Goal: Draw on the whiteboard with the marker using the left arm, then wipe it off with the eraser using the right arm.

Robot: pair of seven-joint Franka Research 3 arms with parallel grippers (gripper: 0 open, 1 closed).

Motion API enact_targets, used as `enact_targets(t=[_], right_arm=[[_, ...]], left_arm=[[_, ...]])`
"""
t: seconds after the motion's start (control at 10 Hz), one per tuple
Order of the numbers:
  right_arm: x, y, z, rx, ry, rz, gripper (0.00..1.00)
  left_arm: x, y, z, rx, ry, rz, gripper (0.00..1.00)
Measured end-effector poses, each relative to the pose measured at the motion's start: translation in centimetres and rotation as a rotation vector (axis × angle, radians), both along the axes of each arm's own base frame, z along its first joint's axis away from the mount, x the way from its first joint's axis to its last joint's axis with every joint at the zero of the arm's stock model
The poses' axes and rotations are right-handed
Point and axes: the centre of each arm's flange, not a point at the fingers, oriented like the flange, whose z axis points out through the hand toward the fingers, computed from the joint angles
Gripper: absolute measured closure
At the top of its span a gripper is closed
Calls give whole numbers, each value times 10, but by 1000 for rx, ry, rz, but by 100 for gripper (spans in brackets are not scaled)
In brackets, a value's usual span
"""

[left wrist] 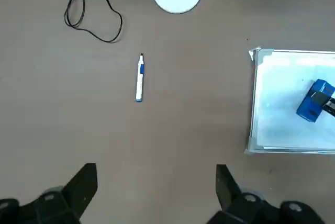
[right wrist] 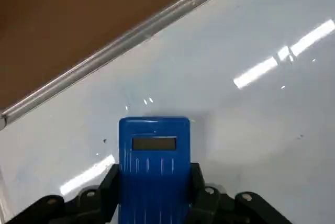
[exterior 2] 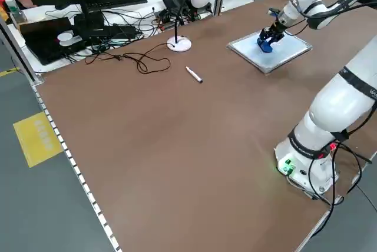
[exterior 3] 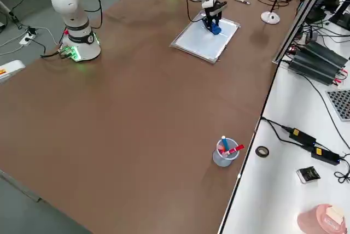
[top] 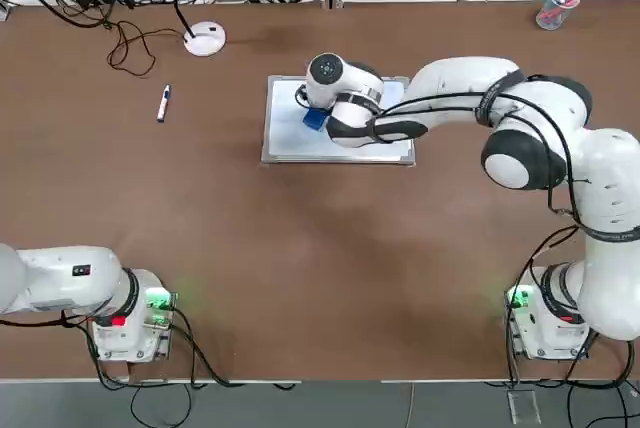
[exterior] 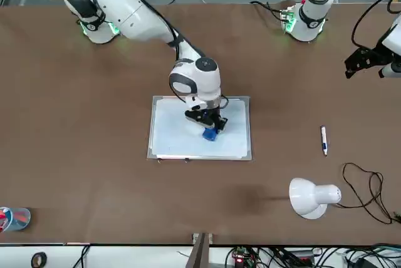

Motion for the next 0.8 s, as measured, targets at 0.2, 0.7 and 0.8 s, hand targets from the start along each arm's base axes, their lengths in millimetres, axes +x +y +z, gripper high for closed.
enact_targets(t=[0.2, 0.7, 0.8], right_arm=[[9, -11, 6, -39, 42, -5, 44], [53, -77, 97, -50, 186, 27, 44], [55, -91, 119, -47, 196, 47, 44]], left_arm=[[0, 0, 1, 0, -1, 0, 0], [0, 0, 1, 0, -1, 0, 0], [0, 0, 1, 0, -1, 1, 0]])
